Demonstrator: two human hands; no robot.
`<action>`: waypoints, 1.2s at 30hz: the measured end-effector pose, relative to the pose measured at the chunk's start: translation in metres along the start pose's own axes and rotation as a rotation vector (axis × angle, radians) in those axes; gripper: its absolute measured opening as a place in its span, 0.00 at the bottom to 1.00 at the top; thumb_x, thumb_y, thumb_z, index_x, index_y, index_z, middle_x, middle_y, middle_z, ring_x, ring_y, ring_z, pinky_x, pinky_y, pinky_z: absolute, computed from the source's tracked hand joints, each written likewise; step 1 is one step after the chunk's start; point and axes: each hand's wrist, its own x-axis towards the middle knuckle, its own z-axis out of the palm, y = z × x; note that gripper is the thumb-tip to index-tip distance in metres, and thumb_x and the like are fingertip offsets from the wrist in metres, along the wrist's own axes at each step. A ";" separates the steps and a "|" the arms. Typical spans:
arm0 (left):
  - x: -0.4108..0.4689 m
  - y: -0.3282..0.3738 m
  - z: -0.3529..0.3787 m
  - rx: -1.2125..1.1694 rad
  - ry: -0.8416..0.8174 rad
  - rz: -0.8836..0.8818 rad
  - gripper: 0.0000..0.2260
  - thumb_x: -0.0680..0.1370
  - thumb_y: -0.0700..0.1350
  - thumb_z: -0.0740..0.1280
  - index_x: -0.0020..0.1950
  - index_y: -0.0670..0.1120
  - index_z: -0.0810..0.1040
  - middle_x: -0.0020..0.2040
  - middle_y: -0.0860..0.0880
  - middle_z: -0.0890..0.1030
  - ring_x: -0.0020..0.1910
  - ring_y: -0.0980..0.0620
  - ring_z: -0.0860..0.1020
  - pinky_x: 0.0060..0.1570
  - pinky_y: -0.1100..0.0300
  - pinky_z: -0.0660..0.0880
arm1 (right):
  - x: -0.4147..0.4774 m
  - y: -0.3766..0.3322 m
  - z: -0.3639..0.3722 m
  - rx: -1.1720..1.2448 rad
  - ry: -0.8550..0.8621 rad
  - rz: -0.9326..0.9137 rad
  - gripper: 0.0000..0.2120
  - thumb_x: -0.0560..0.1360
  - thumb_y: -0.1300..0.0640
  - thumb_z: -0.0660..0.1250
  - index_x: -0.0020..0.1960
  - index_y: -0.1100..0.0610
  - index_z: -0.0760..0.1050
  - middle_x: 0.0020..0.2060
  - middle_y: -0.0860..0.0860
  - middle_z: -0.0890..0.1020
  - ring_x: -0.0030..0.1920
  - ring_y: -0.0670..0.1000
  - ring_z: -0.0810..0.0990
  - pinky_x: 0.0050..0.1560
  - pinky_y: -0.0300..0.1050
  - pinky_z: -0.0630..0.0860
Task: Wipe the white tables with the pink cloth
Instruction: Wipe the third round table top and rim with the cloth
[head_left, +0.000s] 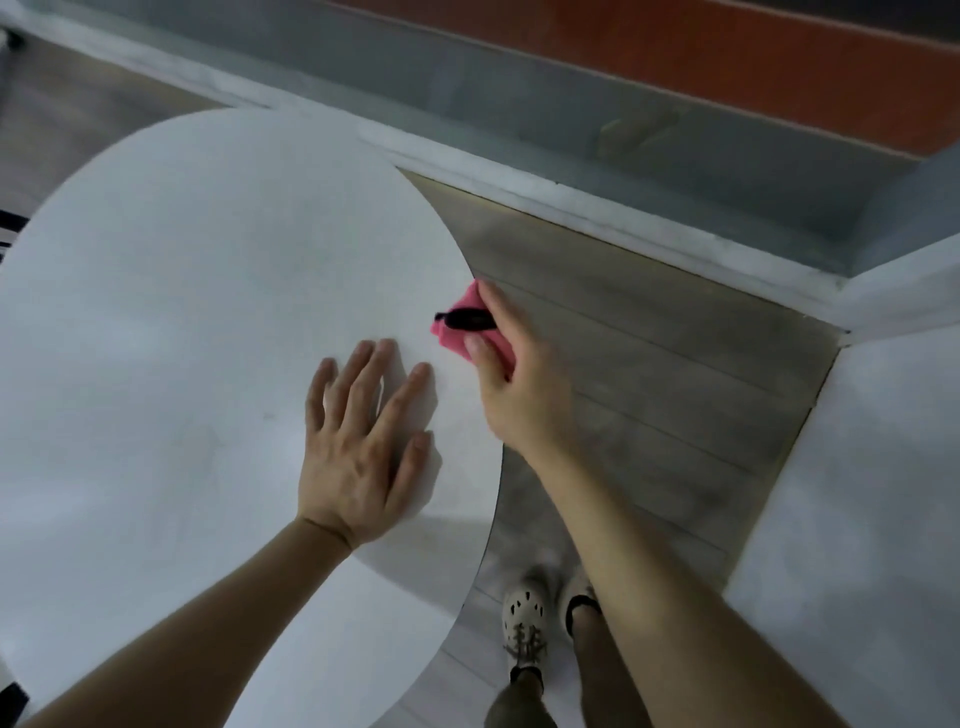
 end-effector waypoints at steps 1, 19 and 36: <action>0.000 0.000 0.000 0.002 -0.003 -0.003 0.27 0.84 0.53 0.59 0.82 0.44 0.71 0.84 0.38 0.65 0.85 0.36 0.62 0.77 0.27 0.60 | 0.038 -0.004 0.005 -0.028 -0.028 -0.025 0.25 0.85 0.59 0.68 0.81 0.56 0.72 0.74 0.51 0.79 0.72 0.48 0.77 0.73 0.41 0.74; 0.018 -0.009 -0.017 -0.042 -0.056 0.007 0.25 0.82 0.56 0.66 0.75 0.45 0.80 0.76 0.41 0.78 0.74 0.36 0.76 0.70 0.36 0.70 | 0.155 -0.039 0.030 -0.164 -0.229 0.000 0.21 0.84 0.60 0.68 0.76 0.49 0.76 0.68 0.43 0.81 0.66 0.44 0.79 0.69 0.42 0.75; 0.216 -0.179 0.002 0.115 0.246 -0.919 0.20 0.87 0.55 0.58 0.77 0.52 0.72 0.79 0.48 0.71 0.80 0.43 0.67 0.80 0.43 0.61 | 0.269 -0.063 0.087 -0.209 -0.535 -0.161 0.24 0.81 0.64 0.68 0.77 0.56 0.76 0.70 0.49 0.81 0.68 0.50 0.78 0.71 0.40 0.72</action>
